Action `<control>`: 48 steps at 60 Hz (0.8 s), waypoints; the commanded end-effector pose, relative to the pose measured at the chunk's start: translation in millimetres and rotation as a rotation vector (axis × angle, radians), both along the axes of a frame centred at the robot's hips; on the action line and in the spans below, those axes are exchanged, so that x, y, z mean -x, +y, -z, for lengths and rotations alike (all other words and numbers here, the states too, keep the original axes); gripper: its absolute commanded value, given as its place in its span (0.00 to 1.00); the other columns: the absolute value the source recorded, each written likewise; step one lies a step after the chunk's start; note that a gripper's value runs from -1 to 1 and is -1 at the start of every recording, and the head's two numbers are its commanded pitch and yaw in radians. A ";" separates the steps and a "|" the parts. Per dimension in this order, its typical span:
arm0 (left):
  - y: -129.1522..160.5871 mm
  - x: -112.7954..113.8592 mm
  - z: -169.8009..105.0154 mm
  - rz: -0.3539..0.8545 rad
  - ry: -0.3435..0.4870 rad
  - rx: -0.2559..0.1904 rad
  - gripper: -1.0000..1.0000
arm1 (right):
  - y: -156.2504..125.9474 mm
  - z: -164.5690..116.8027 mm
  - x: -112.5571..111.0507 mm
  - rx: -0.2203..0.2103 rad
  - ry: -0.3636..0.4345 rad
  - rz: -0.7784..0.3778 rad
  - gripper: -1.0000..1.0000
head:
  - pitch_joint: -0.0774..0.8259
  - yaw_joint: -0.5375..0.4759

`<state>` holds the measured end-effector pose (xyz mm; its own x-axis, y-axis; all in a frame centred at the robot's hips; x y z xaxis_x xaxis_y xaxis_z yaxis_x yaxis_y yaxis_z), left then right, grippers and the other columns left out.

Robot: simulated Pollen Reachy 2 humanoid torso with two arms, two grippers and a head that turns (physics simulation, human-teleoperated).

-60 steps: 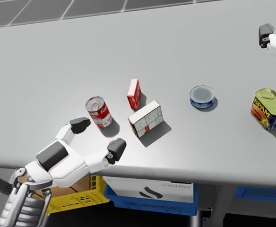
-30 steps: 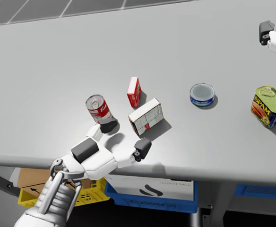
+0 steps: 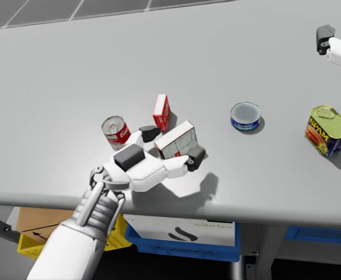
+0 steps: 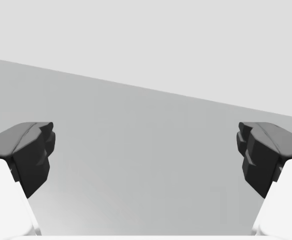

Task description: Grasp the pudding box and hold it up.

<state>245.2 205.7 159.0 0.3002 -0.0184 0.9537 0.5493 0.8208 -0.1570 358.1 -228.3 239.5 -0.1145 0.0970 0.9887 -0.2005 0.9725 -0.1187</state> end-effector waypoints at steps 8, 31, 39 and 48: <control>-10.9 -8.7 8.9 -0.021 0.010 -0.049 0.98 | 0.0 -0.2 0.1 -0.001 0.000 0.000 0.00 | 0.92 0.76; -10.8 -4.0 13.7 -0.005 0.016 -0.085 1.00 | -3.1 -3.1 0.8 -0.014 -0.013 0.009 0.00 | 0.66 0.78; -10.9 -2.9 12.9 -0.003 0.011 -0.087 1.00 | -3.9 -3.4 1.0 -0.019 -0.020 0.013 0.00 | 0.55 0.79; -10.3 -1.7 8.8 0.007 0.002 -0.091 1.00 | -4.6 -3.3 1.0 -0.020 -0.018 0.013 0.00 | 0.46 0.79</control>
